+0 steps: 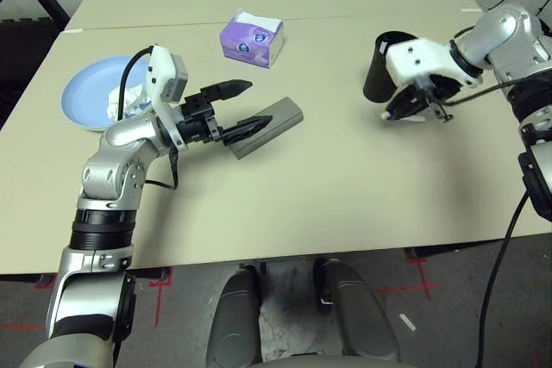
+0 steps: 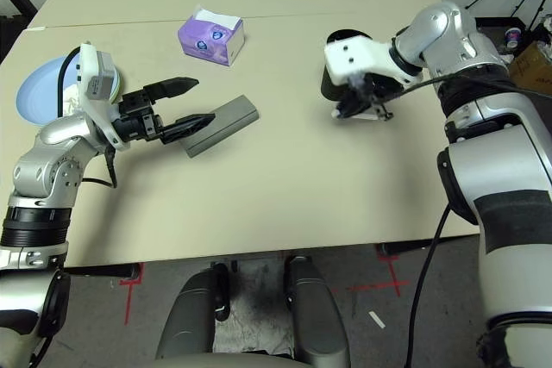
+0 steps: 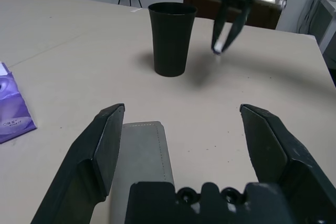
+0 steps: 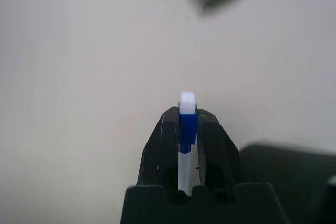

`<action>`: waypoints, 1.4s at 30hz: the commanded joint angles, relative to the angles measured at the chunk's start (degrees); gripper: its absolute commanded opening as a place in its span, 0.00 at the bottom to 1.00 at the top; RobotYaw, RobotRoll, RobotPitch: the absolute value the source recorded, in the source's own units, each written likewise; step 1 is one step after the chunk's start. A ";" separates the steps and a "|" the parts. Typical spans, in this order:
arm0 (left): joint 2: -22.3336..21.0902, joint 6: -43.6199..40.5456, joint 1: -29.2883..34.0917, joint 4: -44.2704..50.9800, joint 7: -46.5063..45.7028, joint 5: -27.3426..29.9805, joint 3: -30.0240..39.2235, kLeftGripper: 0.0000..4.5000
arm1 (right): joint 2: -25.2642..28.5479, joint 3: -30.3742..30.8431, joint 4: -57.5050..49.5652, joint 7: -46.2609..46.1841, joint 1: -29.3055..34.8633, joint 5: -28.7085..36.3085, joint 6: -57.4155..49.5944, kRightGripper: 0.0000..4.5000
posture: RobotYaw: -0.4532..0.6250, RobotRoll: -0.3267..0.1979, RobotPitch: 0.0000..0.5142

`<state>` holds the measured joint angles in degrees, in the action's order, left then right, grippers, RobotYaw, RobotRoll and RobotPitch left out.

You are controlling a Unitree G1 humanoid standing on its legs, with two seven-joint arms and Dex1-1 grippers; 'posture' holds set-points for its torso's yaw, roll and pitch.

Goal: Organize and tidy the items on the table.

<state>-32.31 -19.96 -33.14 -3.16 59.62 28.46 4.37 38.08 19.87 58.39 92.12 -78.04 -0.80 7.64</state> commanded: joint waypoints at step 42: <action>0.33 2.10 2.28 -0.18 -2.96 -1.45 -0.27 1.00 | -4.56 -38.88 -20.18 -37.89 20.72 25.93 -14.03 0.07 | 0.35 0.62 0.35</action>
<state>-31.90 -18.22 -30.86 -3.20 56.53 27.62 4.48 33.16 -18.97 39.85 54.35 -57.91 24.61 -6.17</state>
